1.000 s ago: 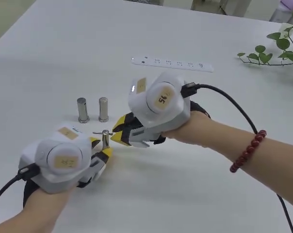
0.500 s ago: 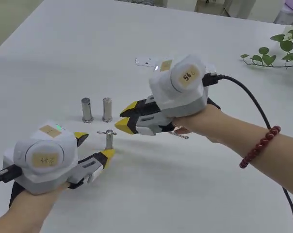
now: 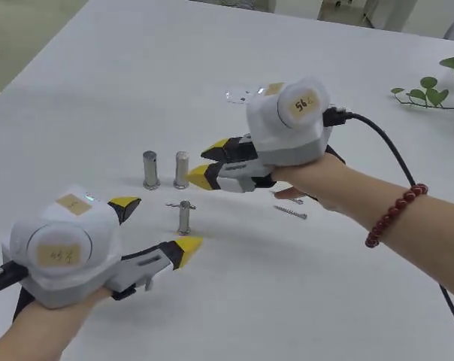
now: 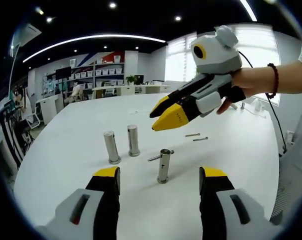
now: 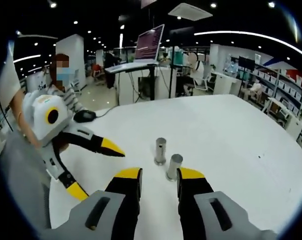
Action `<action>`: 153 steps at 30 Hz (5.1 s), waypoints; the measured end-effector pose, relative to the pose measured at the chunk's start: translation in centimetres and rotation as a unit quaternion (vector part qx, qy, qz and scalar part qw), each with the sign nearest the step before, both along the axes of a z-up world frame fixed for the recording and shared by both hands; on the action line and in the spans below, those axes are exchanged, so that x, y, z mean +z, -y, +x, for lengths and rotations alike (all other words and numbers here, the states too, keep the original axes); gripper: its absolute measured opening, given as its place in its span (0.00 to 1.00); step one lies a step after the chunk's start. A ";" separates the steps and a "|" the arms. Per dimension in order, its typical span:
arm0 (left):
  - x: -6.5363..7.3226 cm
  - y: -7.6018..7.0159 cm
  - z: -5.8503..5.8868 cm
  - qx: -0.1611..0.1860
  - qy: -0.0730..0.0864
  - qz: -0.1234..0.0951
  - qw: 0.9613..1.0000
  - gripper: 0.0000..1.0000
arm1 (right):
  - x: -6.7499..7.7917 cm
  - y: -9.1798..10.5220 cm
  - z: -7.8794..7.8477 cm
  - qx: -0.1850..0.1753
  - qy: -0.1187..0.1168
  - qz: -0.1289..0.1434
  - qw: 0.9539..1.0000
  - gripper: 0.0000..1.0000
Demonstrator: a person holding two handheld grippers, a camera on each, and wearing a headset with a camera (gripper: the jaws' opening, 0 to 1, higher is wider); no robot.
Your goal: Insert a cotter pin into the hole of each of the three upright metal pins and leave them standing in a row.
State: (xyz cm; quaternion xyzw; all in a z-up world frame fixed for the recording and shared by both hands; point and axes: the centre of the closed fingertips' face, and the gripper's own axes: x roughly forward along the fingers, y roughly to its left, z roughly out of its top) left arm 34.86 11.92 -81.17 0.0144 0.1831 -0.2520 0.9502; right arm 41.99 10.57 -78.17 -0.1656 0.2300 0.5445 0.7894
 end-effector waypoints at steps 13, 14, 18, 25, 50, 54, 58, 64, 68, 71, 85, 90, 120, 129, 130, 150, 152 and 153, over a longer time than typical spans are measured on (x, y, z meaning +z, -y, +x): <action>0.9 -0.8 -0.5 0.000 0.006 -0.015 1.000 0.82 | -1.9 -1.5 3.3 -0.048 -0.014 0.020 0.999 0.29; 1.0 -0.8 -0.5 -0.001 0.006 -0.014 1.000 0.83 | -2.0 -1.6 3.5 -0.049 -0.013 0.021 0.998 0.29; 1.2 -0.9 -0.7 -0.004 0.008 -0.012 1.000 0.88 | -2.5 -2.1 3.8 -0.055 -0.023 0.027 0.998 0.28; 1.7 -0.7 -0.9 -0.012 0.011 -0.011 1.000 0.95 | -3.1 -2.7 3.8 -0.056 -0.027 0.035 0.997 0.25; 1.2 -1.3 -1.7 -0.012 -0.010 -0.027 1.000 0.92 | -3.3 -3.0 3.5 -0.075 -0.015 0.039 0.996 0.14; 1.2 -1.3 -1.8 -0.013 -0.011 -0.028 0.999 0.92 | -3.2 -2.8 3.5 -0.083 -0.018 0.040 0.996 0.13; 1.5 -1.3 -1.7 -0.015 -0.007 -0.029 0.999 0.92 | -3.2 -2.7 3.4 -0.084 -0.016 0.036 0.996 0.13; 1.7 -1.0 -1.7 -0.024 -0.003 -0.025 0.999 0.92 | -2.8 -2.0 3.7 -0.091 -0.013 0.038 0.995 0.13; 1.9 -0.8 -1.5 -0.028 -0.001 -0.025 0.999 0.92 | -2.5 -1.3 3.5 -0.098 -0.010 0.037 0.994 0.13; 2.1 -0.7 -1.5 -0.029 0.000 -0.026 0.999 0.91 | -2.4 -0.6 3.4 -0.105 -0.010 0.035 0.994 0.13; 3.0 0.3 -2.2 -0.037 0.007 -0.025 0.999 0.88 | -2.0 2.9 1.9 -0.127 -0.018 0.033 0.991 0.13; 3.1 0.4 -2.4 -0.040 0.012 -0.021 0.999 0.86 | -2.1 3.9 1.2 -0.130 -0.013 0.026 0.991 0.13; 4.3 2.2 -3.7 -0.069 0.029 -0.007 0.997 0.77 | -2.5 8.7 -3.7 -0.285 -0.003 -0.001 0.959 0.13; 4.3 2.4 -3.8 -0.071 0.031 -0.010 0.997 0.76 | -3.0 8.7 -4.5 -0.320 -0.002 -0.004 0.947 0.13; 4.3 2.4 -3.8 -0.072 0.031 -0.010 0.997 0.76 | -3.1 8.6 -4.6 -0.323 -0.005 -0.003 0.946 0.13; 4.3 2.5 -3.9 -0.073 0.031 -0.014 0.997 0.77 | -3.8 8.4 -5.5 -0.342 -0.006 0.003 0.940 0.14; 4.2 2.5 -3.9 -0.073 0.030 -0.014 0.997 0.77 | -3.8 8.4 -5.6 -0.341 -0.003 0.002 0.940 0.14; 4.2 2.5 -3.9 -0.073 0.030 -0.014 0.997 0.77 | -3.8 8.4 -5.7 -0.341 -0.002 0.001 0.940 0.14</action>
